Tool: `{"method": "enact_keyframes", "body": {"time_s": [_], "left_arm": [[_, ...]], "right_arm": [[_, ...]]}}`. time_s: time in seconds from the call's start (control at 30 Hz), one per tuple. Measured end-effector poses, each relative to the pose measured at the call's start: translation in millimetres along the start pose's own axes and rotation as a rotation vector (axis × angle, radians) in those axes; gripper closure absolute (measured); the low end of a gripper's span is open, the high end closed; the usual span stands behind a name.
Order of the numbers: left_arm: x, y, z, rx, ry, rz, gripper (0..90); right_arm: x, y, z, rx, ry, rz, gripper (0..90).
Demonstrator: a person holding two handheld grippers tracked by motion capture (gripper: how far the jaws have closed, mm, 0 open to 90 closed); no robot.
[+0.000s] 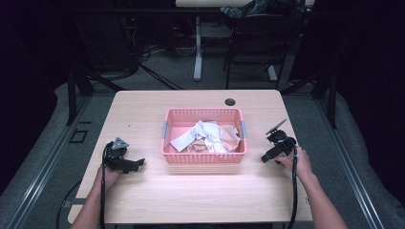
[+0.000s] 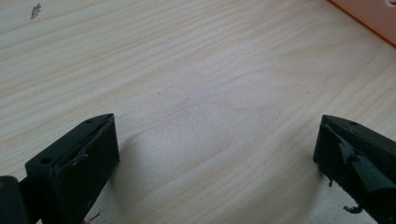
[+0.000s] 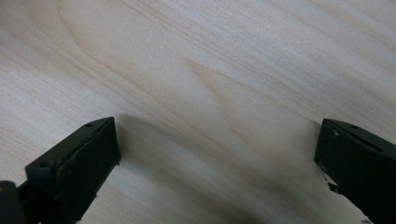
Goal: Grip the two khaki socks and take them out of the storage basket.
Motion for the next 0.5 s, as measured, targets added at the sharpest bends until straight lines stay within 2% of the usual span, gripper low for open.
{"method": "enact_keyframes", "body": {"time_s": [0.03, 0.07, 0.17, 0.2, 0.23, 0.33, 0.47, 0.5], "left_arm": [[0.0, 0.0, 0.0, 0.000, 0.000, 0.000, 0.0], [0.0, 0.0, 0.0, 0.000, 0.000, 0.000, 0.0], [0.0, 0.0, 0.0, 0.000, 0.000, 0.000, 0.0], [0.0, 0.0, 0.0, 0.000, 0.000, 0.000, 0.0], [0.0, 0.0, 0.0, 0.000, 0.000, 0.000, 0.0], [0.0, 0.0, 0.0, 0.000, 0.000, 0.000, 0.0], [0.0, 0.1, 0.0, 0.000, 0.000, 0.000, 0.0], [0.0, 0.0, 0.0, 0.000, 0.000, 0.000, 0.0]], "right_arm": [[0.0, -0.1, -0.1, -0.002, -0.001, 0.000, 0.0], [1.5, 1.3, -0.6, 0.019, -0.028, -0.004, 0.0], [1.6, 1.1, -0.8, 0.016, -0.031, 0.000, 0.0], [0.5, 0.2, -0.7, 0.003, -0.016, 0.000, 0.0], [1.7, 1.1, -0.8, 0.016, -0.032, 0.001, 0.0], [1.7, 0.6, -0.7, 0.006, -0.032, -0.004, 0.0], [1.1, -0.2, 2.1, 0.010, 0.002, -0.007, 0.0], [2.0, 0.6, 2.7, 0.017, -0.011, -0.009, 0.0]]}}
Point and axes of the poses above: each handheld gripper's, and its own axes: x roughly forward along the jaws, z roughly out of its top, y roughly to its left, the point moved 4 cm from there along x, roughly forward along the jaws, and after that the axes turned 9 degrees about -y, right-handed, at the moved point
